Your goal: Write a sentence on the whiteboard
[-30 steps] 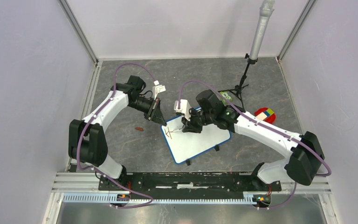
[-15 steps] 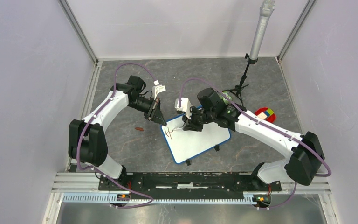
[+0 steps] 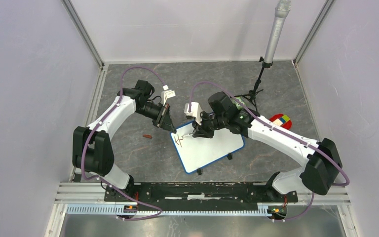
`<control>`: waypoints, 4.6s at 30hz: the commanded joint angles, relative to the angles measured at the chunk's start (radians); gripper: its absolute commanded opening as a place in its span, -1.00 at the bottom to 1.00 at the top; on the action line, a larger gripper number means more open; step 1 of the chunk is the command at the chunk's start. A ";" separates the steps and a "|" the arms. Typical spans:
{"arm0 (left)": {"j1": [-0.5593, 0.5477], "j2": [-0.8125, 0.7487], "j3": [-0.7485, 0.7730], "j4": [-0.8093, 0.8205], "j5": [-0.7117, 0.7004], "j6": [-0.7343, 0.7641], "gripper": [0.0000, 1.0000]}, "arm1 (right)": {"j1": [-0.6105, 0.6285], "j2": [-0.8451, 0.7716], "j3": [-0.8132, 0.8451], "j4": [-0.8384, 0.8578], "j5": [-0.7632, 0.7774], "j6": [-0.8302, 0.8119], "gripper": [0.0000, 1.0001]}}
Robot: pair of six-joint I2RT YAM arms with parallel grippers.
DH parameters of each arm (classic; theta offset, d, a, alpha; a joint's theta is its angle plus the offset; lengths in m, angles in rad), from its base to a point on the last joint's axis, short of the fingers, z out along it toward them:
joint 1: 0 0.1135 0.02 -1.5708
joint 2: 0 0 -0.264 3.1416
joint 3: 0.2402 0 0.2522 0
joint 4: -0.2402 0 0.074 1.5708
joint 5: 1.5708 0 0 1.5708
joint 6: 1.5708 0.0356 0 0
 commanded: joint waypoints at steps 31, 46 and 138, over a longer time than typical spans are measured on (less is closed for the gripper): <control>-0.004 -0.013 0.012 -0.007 0.007 0.015 -0.95 | 0.006 -0.045 -0.042 -0.014 0.042 -0.030 -1.00; -0.005 -0.007 0.015 -0.007 0.016 0.014 -0.95 | -0.016 -0.057 0.013 -0.012 -0.027 0.019 -1.00; -0.012 -0.005 0.027 -0.007 0.022 0.009 -0.95 | -0.052 -0.080 0.031 -0.036 -0.047 0.004 -1.00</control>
